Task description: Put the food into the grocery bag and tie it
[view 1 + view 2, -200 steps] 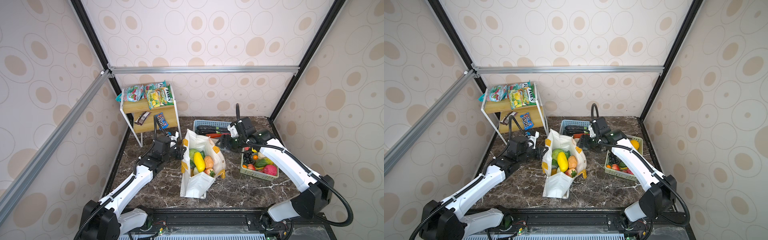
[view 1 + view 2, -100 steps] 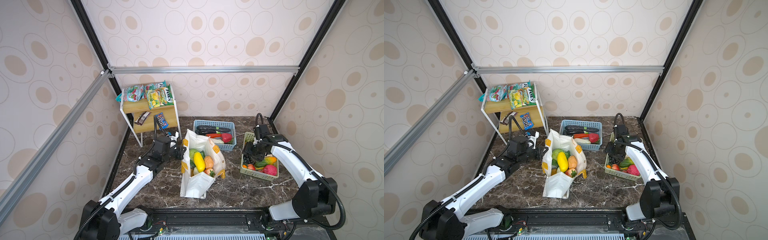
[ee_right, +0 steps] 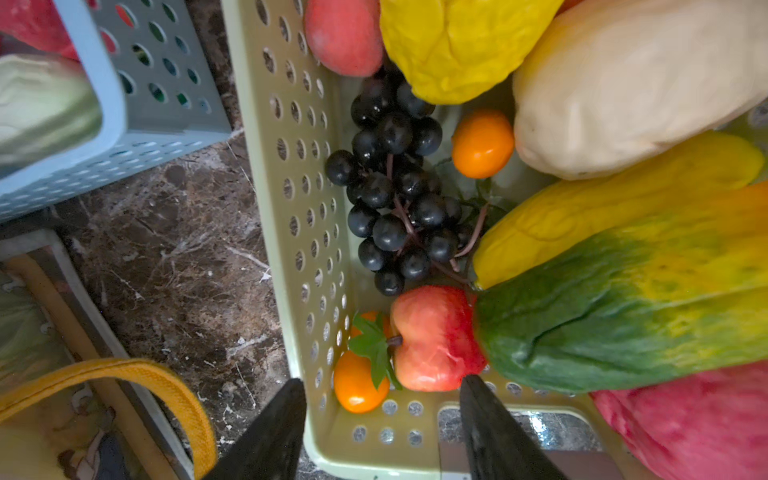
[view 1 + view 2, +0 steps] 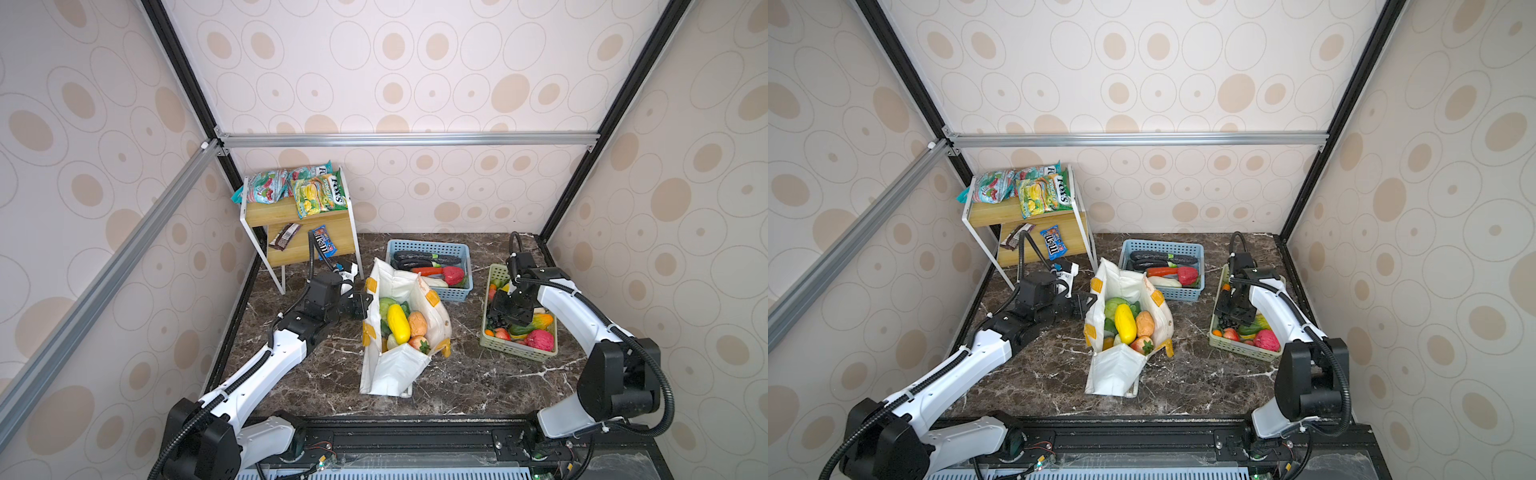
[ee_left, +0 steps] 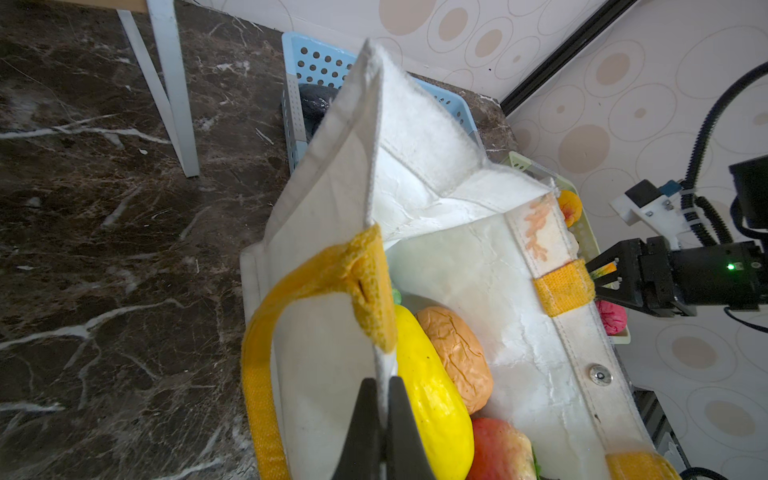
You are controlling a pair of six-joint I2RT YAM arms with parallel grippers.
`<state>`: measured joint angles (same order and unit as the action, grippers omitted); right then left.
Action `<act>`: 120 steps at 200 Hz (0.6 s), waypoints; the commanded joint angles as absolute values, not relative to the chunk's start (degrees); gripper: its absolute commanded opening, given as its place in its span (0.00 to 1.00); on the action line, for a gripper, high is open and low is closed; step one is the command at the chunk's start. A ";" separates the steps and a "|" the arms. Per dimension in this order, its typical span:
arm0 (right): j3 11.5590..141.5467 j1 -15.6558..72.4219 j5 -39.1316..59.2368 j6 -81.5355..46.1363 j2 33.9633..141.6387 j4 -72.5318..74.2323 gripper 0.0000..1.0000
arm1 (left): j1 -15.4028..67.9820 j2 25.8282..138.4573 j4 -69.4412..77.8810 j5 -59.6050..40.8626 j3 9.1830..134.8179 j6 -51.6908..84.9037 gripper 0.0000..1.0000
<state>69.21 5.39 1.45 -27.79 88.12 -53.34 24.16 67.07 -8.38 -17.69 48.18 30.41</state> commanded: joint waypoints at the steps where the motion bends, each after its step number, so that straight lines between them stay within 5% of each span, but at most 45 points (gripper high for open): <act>1: 70.97 4.99 0.75 -26.20 90.05 -56.65 0.61 | 24.23 67.97 -6.99 -17.04 51.24 29.82 0.00; 120: 71.68 4.86 3.95 -26.56 96.58 -56.74 0.56 | 24.23 70.31 -8.38 -17.30 53.52 28.43 0.00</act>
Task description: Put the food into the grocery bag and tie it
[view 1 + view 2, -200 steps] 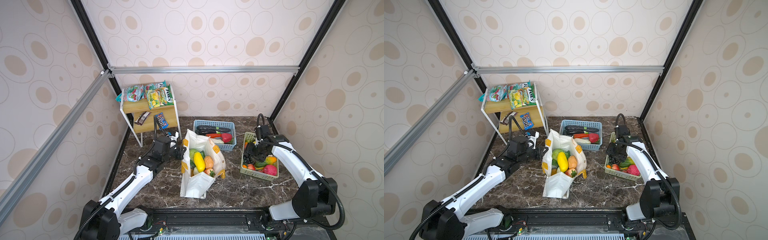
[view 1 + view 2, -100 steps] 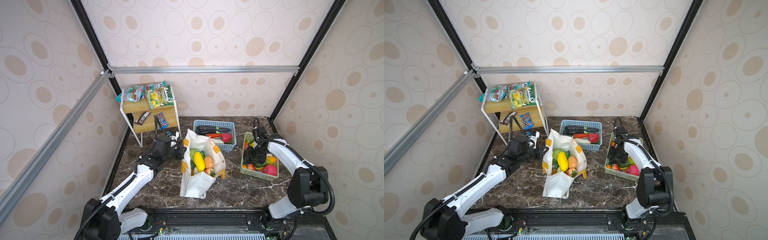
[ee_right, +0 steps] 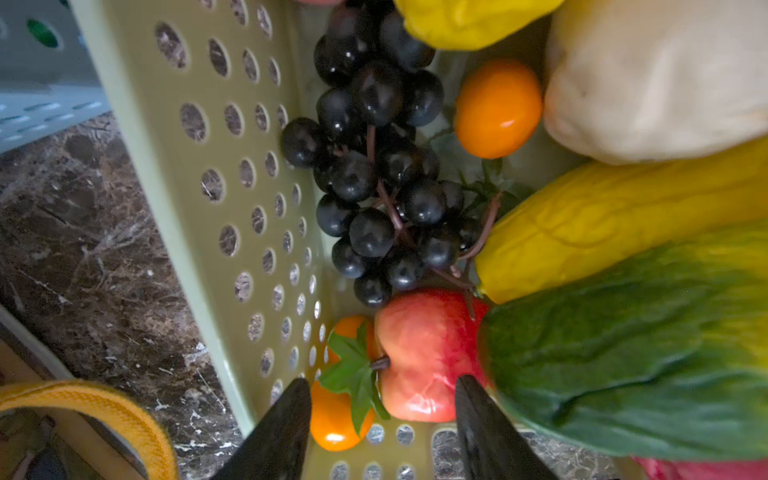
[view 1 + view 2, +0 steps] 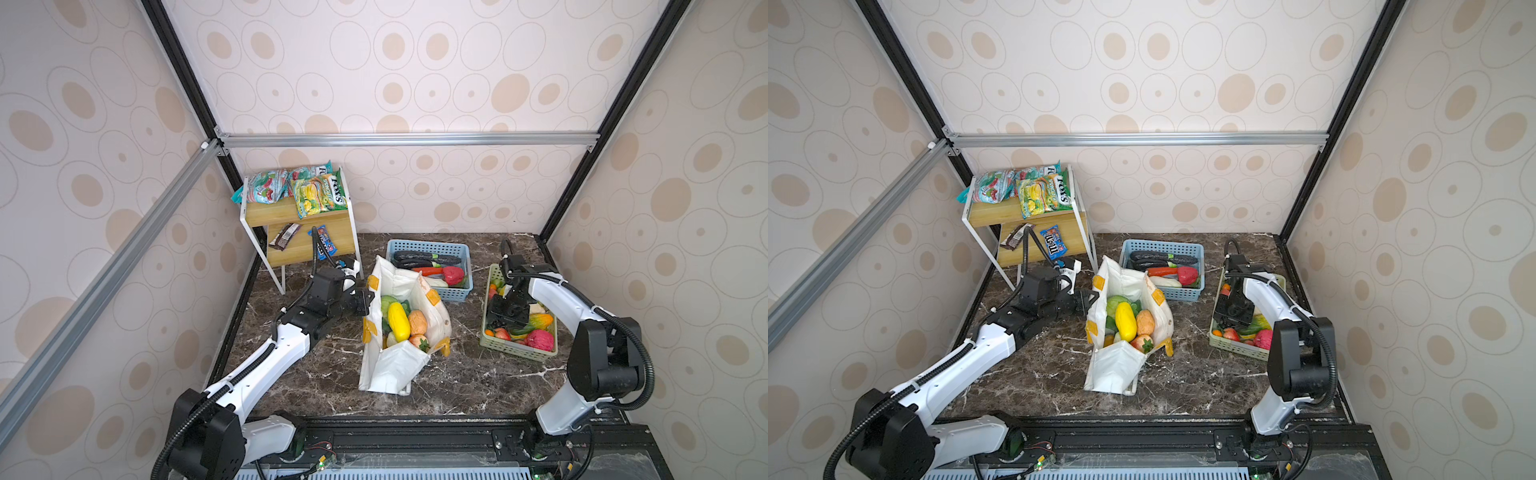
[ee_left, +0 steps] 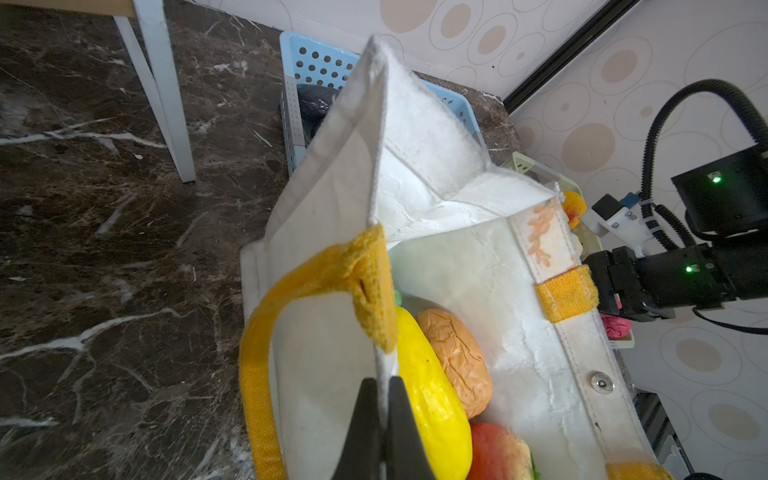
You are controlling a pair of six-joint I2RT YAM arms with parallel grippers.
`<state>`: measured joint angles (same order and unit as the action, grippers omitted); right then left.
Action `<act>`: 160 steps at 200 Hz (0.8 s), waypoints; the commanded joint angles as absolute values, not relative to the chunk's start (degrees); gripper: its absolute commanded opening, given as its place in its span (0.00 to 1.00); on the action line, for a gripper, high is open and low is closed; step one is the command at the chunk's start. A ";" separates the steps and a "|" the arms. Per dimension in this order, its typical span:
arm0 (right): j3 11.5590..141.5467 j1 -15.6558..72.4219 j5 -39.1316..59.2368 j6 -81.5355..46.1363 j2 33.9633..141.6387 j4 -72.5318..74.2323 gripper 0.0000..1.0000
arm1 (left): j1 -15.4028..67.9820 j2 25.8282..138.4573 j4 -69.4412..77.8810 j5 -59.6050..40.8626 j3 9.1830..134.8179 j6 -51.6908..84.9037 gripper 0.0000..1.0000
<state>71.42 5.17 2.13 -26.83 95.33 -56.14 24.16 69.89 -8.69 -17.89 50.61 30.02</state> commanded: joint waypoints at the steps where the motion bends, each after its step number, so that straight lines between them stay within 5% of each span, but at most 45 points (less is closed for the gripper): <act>1: 71.70 4.85 4.00 -26.60 96.63 -56.71 0.55 | 24.24 70.31 -8.36 -17.31 53.52 28.41 0.00; 160: 68.78 4.40 -3.82 -40.83 95.46 -60.22 0.65 | 24.16 70.69 -7.62 -17.84 52.93 28.92 0.00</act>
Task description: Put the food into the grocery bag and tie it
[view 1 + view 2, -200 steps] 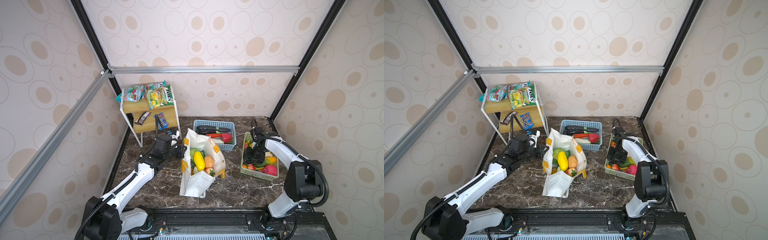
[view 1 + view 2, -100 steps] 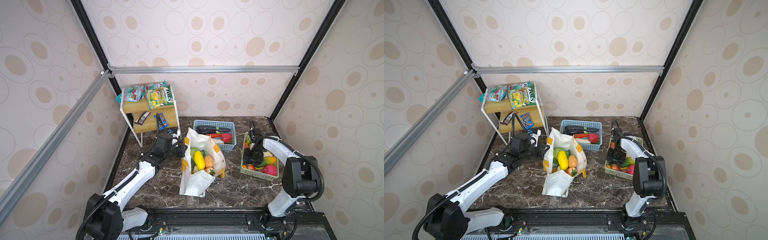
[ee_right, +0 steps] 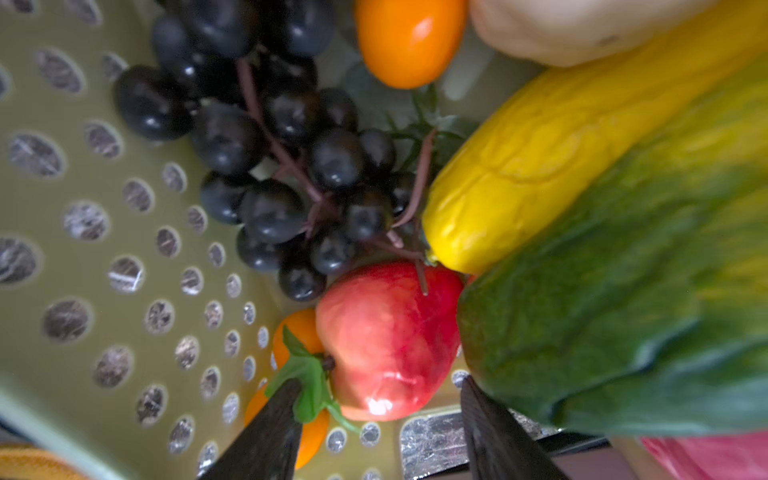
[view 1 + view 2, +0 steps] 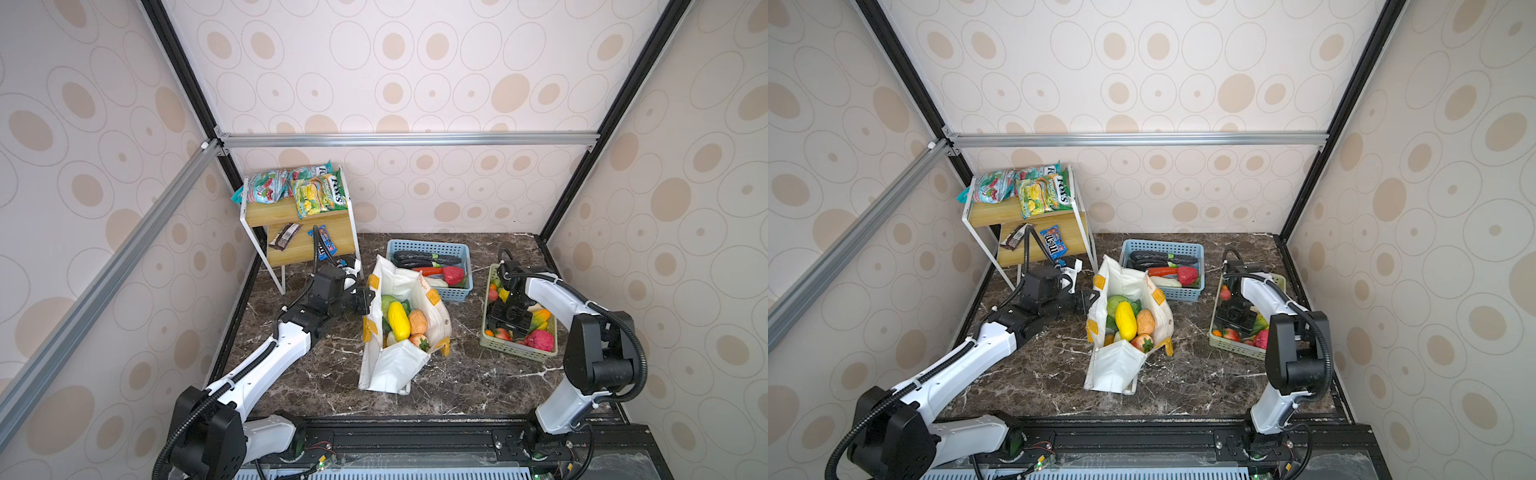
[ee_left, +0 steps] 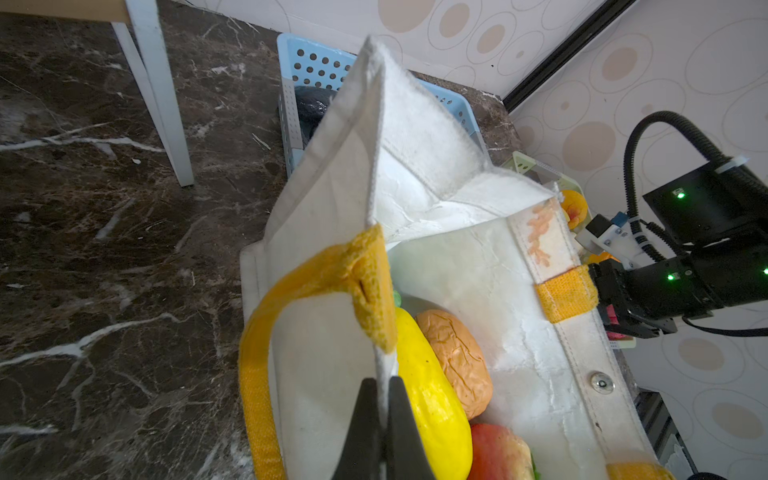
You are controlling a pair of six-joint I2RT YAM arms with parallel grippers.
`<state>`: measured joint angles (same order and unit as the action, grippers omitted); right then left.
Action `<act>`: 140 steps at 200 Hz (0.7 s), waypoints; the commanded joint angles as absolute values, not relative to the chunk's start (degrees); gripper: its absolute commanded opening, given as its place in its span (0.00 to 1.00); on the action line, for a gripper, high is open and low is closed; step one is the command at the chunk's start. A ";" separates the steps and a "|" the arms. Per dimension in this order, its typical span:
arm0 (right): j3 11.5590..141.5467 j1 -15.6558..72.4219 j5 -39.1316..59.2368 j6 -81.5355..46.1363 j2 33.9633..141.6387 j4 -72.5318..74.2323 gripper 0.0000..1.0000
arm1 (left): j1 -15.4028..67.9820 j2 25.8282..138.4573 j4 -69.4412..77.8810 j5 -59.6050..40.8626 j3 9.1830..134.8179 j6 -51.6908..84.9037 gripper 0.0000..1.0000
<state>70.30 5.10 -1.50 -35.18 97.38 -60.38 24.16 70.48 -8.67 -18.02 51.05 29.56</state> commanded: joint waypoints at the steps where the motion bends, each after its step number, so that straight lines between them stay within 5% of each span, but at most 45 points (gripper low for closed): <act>1: 68.76 4.35 -3.85 -40.98 95.45 -60.12 0.65 | 24.17 70.68 -7.63 -17.80 52.92 28.92 0.00; 140: 63.05 3.79 3.28 -60.91 95.69 -49.37 0.67 | 23.99 67.77 -8.71 -16.54 51.19 28.22 0.00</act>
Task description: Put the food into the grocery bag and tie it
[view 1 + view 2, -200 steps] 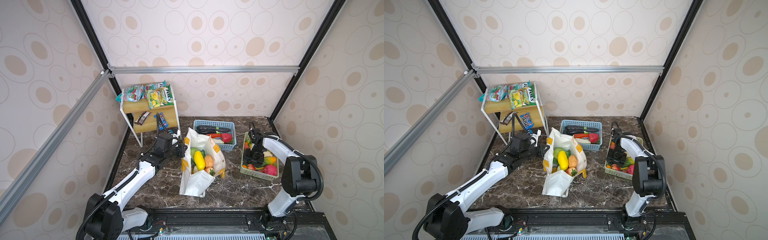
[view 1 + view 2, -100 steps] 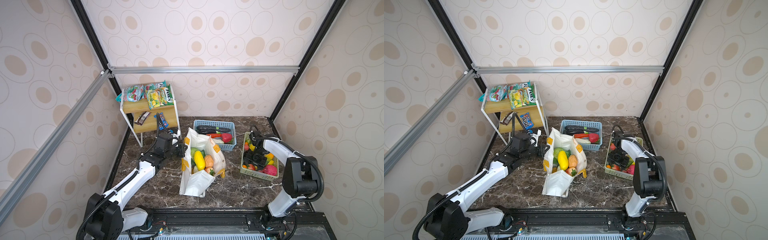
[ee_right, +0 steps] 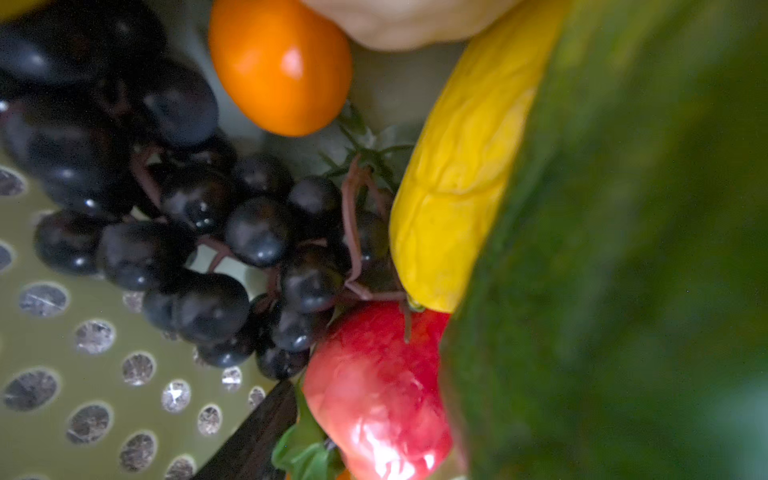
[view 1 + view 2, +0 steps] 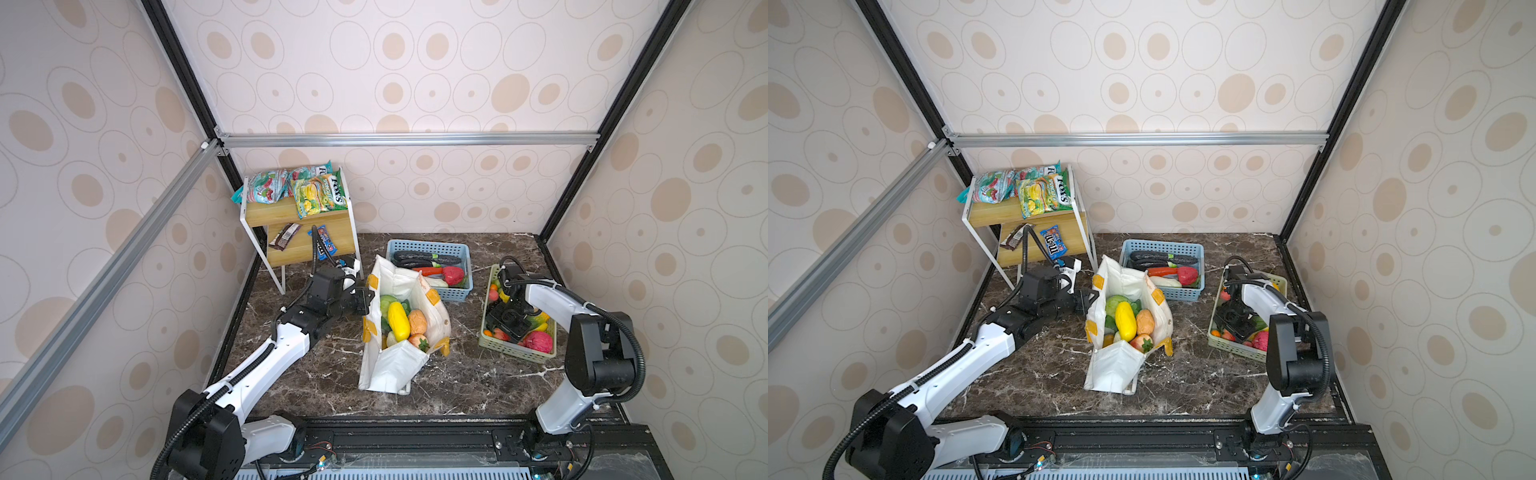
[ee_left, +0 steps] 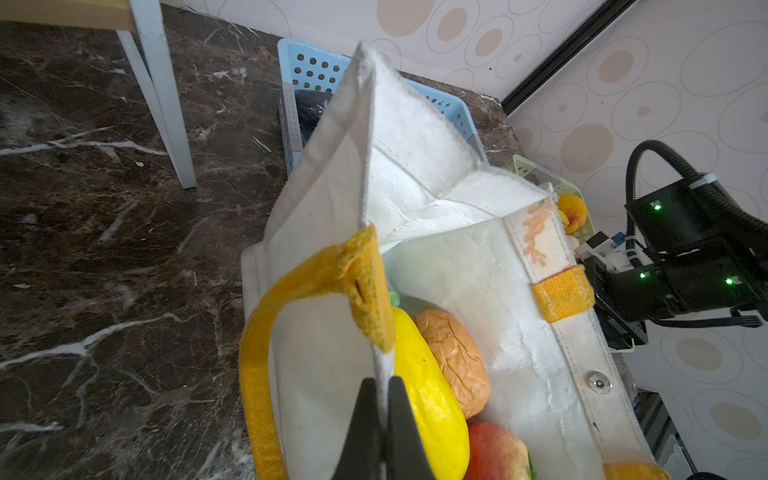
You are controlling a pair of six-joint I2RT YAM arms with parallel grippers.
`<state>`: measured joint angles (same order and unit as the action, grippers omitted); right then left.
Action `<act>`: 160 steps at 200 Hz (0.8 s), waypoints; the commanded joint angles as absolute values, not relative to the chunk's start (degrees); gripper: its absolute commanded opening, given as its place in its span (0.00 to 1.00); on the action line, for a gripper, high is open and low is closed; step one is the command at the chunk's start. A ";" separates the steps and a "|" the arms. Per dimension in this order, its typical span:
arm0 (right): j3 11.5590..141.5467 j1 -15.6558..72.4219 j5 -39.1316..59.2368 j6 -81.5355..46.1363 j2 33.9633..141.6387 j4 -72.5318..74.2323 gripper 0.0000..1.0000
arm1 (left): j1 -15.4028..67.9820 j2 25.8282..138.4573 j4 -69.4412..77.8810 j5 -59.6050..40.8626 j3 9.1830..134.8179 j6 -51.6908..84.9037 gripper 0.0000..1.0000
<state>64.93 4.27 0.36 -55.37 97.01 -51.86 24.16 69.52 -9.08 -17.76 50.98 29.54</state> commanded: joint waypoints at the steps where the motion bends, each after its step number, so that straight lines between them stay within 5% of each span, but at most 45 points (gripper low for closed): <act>1: 62.99 3.83 3.40 -61.00 95.70 -49.16 0.67 | 23.95 67.77 -8.70 -16.53 51.17 28.22 0.00; 104: 63.85 2.72 9.10 -63.66 91.90 -39.60 0.62 | 23.64 67.19 -8.40 -16.59 50.32 27.97 0.00; 160: 67.12 2.66 7.92 -51.96 91.25 -42.29 0.61 | 23.35 66.31 -9.03 -16.29 49.50 27.60 0.00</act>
<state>64.16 3.03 8.99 -58.65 92.55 -39.88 23.77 68.01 -9.13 -17.45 49.74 29.06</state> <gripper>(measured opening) 0.612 0.048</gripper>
